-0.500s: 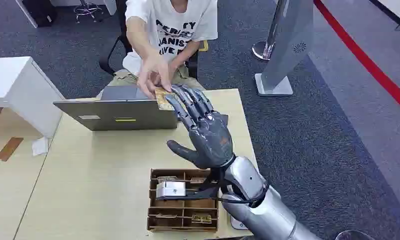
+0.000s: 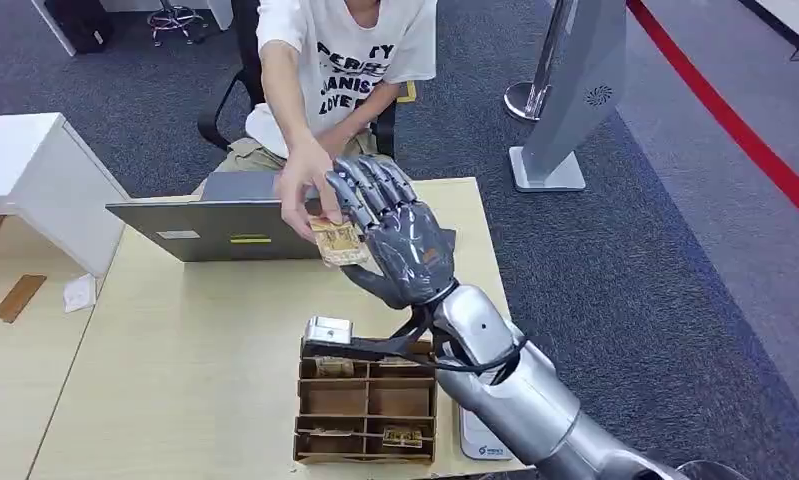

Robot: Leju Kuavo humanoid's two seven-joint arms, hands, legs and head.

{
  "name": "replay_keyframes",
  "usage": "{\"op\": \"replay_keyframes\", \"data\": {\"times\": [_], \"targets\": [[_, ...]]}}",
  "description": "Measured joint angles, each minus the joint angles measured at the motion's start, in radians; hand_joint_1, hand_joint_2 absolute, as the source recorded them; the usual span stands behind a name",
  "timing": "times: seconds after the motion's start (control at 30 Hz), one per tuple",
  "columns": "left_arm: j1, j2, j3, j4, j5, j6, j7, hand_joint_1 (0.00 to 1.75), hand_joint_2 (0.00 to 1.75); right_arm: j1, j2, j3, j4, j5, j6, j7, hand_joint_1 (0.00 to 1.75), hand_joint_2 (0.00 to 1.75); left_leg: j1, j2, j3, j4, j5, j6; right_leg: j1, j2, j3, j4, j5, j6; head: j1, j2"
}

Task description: Pass the card to the sensor for recognition and then transmit it.

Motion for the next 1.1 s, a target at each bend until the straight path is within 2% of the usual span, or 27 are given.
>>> {"op": "replay_keyframes", "data": {"times": [0.1,0.17,0.23,0.27,0.3,0.37,1.1], "targets": [[0.000,0.000,0.000,0.000,0.000,0.000,0.000,0.00,0.00,-0.004,0.002,-0.001,0.010,0.000,0.000,0.000,0.00,1.75,0.000,0.000,0.000,0.000,0.000,0.000,0.000,0.000,0.000,0.000,0.000,0.000,0.000,0.000],[0.000,0.000,0.000,0.000,0.000,0.000,0.000,0.00,0.00,-0.005,0.004,-0.001,0.015,0.000,0.000,0.000,0.14,1.75,0.000,0.000,0.000,0.000,0.000,0.000,0.000,0.000,0.000,0.000,0.000,0.000,0.000,0.000],[0.000,0.000,0.000,0.000,0.000,0.000,0.000,0.00,0.00,-0.006,0.007,-0.001,0.019,0.000,0.002,0.001,0.77,1.75,0.000,0.000,0.000,0.000,0.000,0.000,0.000,0.000,0.000,0.000,0.000,0.000,0.000,0.000],[0.000,0.000,0.000,0.000,0.000,0.000,0.000,0.00,0.00,-0.008,0.009,-0.002,0.021,-0.002,0.003,0.005,1.34,1.75,0.000,0.000,0.000,0.000,0.000,0.000,0.000,0.000,0.000,0.000,0.000,0.000,0.000,0.000],[0.000,0.000,0.000,0.000,0.000,0.000,0.000,0.00,0.00,-0.009,0.011,-0.002,0.024,-0.003,0.006,0.006,1.66,1.75,0.000,0.000,0.000,0.000,0.000,0.000,0.000,0.000,0.000,0.000,0.000,0.000,0.000,0.000],[0.000,0.000,0.000,0.000,-0.001,0.000,0.000,0.00,0.00,-0.013,0.017,-0.002,0.027,-0.004,0.012,0.007,1.73,1.75,0.000,0.000,0.000,0.000,0.000,0.000,0.000,0.000,0.000,0.000,0.000,0.000,0.000,0.000],[-0.001,-0.005,0.000,0.000,-0.002,0.000,0.002,0.00,0.00,-0.028,0.035,-0.002,0.042,-0.021,0.031,0.009,1.75,1.75,0.000,0.000,0.000,0.000,0.000,0.000,0.000,0.000,0.000,0.000,0.000,0.000,0.000,0.000]]}}
